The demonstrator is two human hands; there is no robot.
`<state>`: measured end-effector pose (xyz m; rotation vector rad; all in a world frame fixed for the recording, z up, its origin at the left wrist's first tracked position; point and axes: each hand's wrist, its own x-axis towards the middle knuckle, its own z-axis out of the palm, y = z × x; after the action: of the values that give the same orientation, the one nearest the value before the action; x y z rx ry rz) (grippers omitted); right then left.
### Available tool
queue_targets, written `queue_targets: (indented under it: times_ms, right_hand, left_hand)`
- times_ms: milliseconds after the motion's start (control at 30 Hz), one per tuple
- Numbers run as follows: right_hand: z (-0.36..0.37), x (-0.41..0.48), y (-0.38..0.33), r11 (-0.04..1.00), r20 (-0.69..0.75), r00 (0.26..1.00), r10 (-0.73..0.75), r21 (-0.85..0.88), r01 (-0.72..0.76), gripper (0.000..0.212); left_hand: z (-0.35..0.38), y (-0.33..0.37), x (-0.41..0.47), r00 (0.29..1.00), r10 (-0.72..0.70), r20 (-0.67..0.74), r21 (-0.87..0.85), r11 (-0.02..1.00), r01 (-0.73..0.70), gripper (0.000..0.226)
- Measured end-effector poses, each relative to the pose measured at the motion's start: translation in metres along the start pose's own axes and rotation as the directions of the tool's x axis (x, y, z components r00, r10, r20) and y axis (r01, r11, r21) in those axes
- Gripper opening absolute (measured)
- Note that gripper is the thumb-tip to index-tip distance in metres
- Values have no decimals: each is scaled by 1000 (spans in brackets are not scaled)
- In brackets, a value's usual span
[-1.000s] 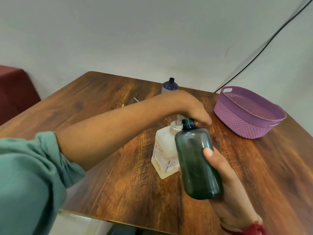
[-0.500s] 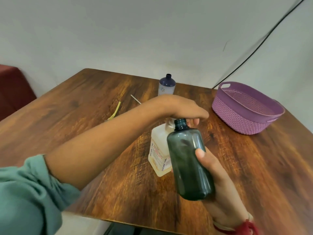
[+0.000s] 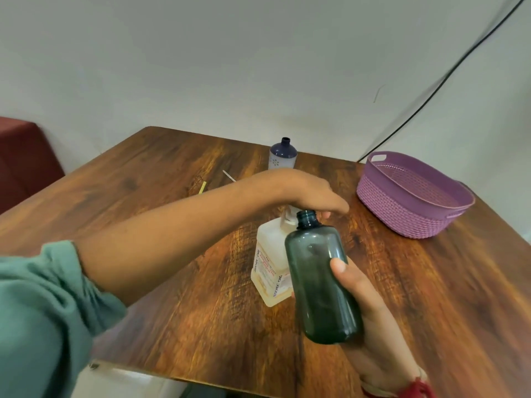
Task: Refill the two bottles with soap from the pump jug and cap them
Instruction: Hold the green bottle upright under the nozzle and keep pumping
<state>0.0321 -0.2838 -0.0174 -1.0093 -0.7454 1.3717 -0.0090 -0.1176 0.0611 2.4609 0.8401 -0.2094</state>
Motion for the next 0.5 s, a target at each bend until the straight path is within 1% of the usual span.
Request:
queue_targets:
  times_ms: [67, 100, 200, 233, 300, 433, 467, 500]
  right_hand:
    - [-1, -1, -3, 1000, 10, 1000, -13, 3, 13, 71]
    - [-1, -1, -4, 1000, 12, 1000, -18, 5, 18, 70]
    - [0, 0, -1, 1000, 16, 999, -28, -7, 28, 71]
    - [0, 1, 1, 1000, 12, 1000, -24, -8, 24, 72]
    - [0, 1, 3, 1000, 1, 1000, -16, -4, 16, 70]
    - [-3, -2, -1, 1000, 13, 1000, -14, -7, 14, 64]
    - [-4, -2, -2, 1000, 16, 1000, -10, -5, 10, 65]
    - [-4, -3, -2, 1000, 22, 1000, -9, -3, 9, 65]
  left_hand:
    - [-5, 5, 0, 1000, -21, 13, 118, 993, 20, 38]
    - [-5, 5, 2, 1000, -17, 9, 116, 993, 16, 38]
    - [5, -1, 3, 1000, -2, 28, -114, 993, 5, 37]
    - [8, -2, 2, 1000, 1, 20, -144, 990, 1, 37]
    - [8, -3, 1, 1000, 3, -3, -104, 995, -4, 38]
    - [-2, 5, 2, 1000, -1, 5, 85, 996, 0, 35]
    - [-3, 6, 2, 1000, 7, -9, 94, 996, -6, 33]
    - [-2, 4, 4, 1000, 16, -20, 60, 998, -15, 31]
